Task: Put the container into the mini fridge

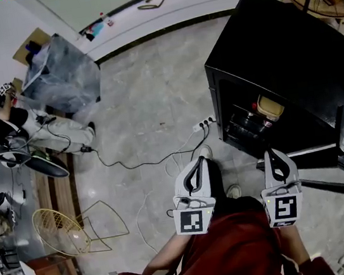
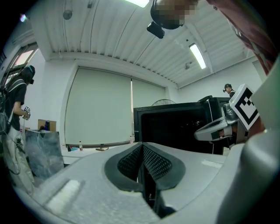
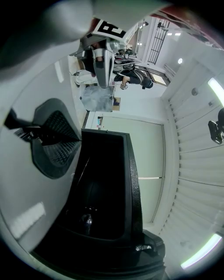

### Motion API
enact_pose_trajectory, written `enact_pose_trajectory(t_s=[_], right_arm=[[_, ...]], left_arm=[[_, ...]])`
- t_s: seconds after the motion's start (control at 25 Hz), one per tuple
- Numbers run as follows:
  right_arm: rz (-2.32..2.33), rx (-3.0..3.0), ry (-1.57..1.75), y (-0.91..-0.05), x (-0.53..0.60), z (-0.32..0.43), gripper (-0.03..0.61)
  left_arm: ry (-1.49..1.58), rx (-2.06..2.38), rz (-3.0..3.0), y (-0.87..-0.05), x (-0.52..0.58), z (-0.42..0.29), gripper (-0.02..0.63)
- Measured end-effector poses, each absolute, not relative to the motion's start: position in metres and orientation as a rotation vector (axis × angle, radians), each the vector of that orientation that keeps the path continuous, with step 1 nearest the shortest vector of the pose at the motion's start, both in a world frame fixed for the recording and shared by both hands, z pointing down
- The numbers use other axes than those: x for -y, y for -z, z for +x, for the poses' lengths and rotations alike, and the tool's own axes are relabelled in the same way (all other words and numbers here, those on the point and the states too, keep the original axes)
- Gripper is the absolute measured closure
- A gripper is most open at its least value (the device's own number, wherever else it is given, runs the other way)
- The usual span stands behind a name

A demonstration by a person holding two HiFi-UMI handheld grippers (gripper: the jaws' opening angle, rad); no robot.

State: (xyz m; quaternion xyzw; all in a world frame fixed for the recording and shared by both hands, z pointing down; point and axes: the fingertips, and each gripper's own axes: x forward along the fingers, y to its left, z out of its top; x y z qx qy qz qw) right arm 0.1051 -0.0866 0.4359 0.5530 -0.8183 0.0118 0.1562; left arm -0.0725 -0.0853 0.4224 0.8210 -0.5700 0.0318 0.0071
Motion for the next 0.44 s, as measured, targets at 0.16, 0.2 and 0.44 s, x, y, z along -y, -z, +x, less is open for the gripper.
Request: enact_pose_trajectory(t_s=[0.16,0.2,0.44], right_arm=[[1.603,2.336,-0.052,-0.436,0.088,0.108,0.58],[1.604,2.335,-0.048,-0.436,0.088,0.109,0.58],[1.611,2.329,-0.035,-0.437,0.09,0.117,0.58]], left_arm=[[-0.115,1.779,2.553,-0.43,0.087,-0.071,0.609],[-0.114,1.779,2.545,-0.432,0.088,-0.071,0.609],[-0.106,1.791,2.515,-0.432,0.088,-0.071,0.609]])
